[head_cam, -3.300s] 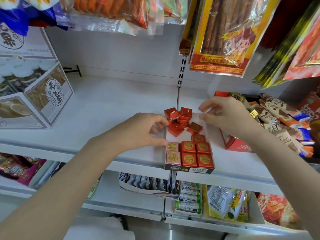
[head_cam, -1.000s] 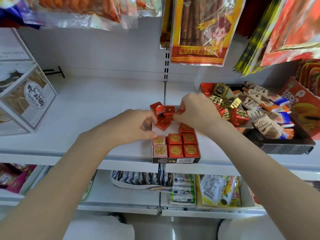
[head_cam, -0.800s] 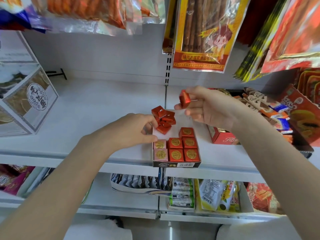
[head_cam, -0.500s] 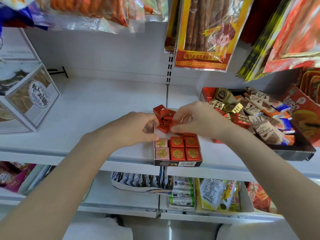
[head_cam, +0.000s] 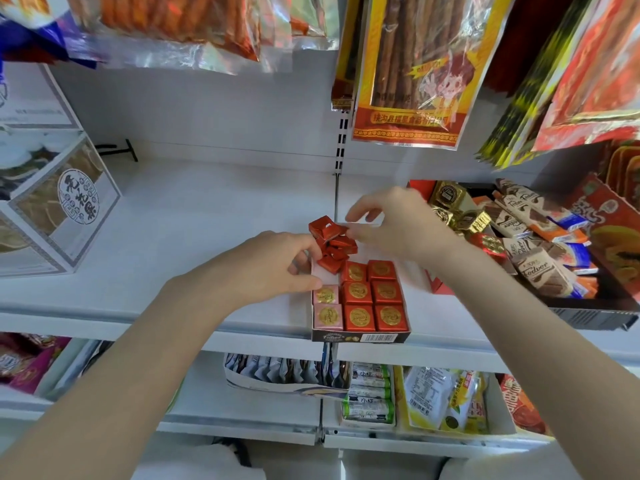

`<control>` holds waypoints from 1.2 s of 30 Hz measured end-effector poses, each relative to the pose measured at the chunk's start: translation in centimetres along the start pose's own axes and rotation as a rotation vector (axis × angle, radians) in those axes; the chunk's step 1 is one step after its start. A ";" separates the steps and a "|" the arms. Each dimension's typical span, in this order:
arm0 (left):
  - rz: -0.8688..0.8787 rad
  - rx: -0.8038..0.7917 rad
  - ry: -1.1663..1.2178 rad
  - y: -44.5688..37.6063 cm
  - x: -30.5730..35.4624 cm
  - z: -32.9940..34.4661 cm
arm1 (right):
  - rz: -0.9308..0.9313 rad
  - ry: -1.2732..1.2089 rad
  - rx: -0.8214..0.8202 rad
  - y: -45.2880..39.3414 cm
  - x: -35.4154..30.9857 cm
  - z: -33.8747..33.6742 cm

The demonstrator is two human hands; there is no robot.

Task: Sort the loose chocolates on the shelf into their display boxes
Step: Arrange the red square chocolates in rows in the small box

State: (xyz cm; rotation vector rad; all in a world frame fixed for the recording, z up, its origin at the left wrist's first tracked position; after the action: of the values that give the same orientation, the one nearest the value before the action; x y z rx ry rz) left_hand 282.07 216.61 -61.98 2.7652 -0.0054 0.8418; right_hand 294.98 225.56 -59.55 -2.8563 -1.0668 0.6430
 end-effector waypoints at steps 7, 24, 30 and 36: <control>0.001 0.008 -0.020 -0.2 -0.1 -0.1 | -0.033 0.079 -0.063 -0.6 -0.7 2.3; 0.007 0.000 -0.055 -0.3 0.0 0.0 | 0.217 -0.975 -0.328 1.5 2.2 -0.8; 0.002 0.002 -0.038 -0.3 0.0 0.0 | 0.194 -0.918 -0.342 1.7 1.8 -0.9; -0.002 0.000 -0.045 -0.4 -0.1 0.0 | 0.192 -0.675 -0.198 1.5 1.3 -0.2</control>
State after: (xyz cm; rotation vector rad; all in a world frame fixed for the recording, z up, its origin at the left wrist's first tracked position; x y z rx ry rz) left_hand 282.01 216.97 -62.11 2.7830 -0.0108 0.7794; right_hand 296.91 225.26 -60.08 -2.9943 -0.9395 1.6885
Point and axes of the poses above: each hand's wrist, its own y-axis away from the middle knuckle, its own z-axis out of the palm, x = y × z, the point moved 4 cm from there along -y, towards the middle knuckle, and after that the axes turned 2 degrees about y, right-handed, at the moved point
